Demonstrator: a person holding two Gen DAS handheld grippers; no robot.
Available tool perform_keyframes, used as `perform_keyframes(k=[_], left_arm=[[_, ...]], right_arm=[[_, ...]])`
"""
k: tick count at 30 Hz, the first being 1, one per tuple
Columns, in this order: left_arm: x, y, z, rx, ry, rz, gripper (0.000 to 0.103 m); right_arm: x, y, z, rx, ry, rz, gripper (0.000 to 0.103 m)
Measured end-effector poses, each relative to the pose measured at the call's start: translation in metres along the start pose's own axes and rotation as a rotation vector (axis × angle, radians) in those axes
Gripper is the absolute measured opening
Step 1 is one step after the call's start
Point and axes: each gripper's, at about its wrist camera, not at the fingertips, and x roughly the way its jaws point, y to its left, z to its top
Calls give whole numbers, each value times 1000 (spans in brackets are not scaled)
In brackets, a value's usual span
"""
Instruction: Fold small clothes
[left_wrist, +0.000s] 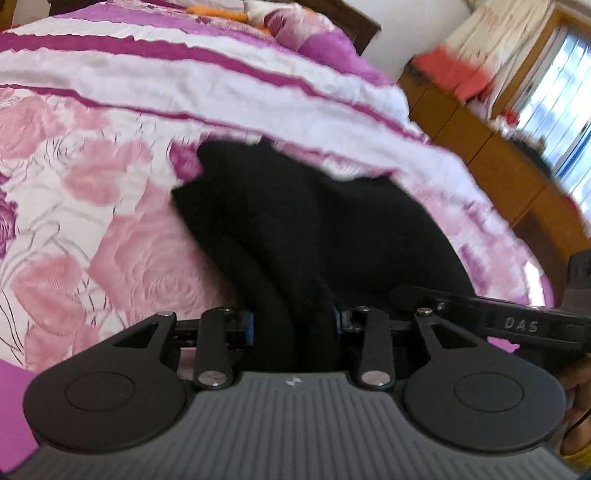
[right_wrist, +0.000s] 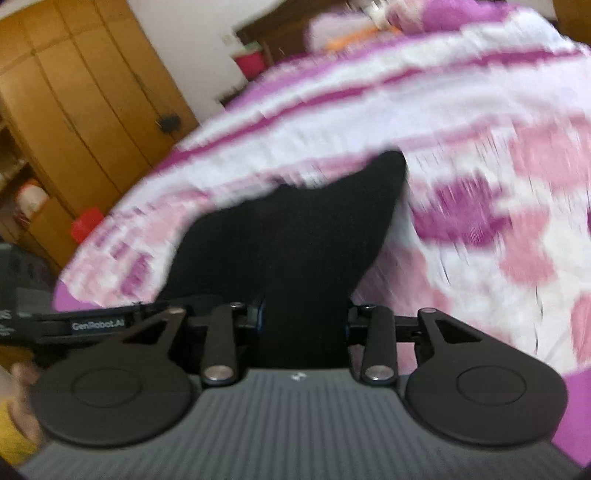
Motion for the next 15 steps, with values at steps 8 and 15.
perform_keyframes(k=[8, 15], left_arm=[[-15, -3, -2, 8, -20, 61, 53], [-49, -21, -1, 126, -109, 197, 53]], right_arm=[[10, -6, -14, -6, -43, 13, 52], [-21, 2, -11, -17, -110, -37, 53]])
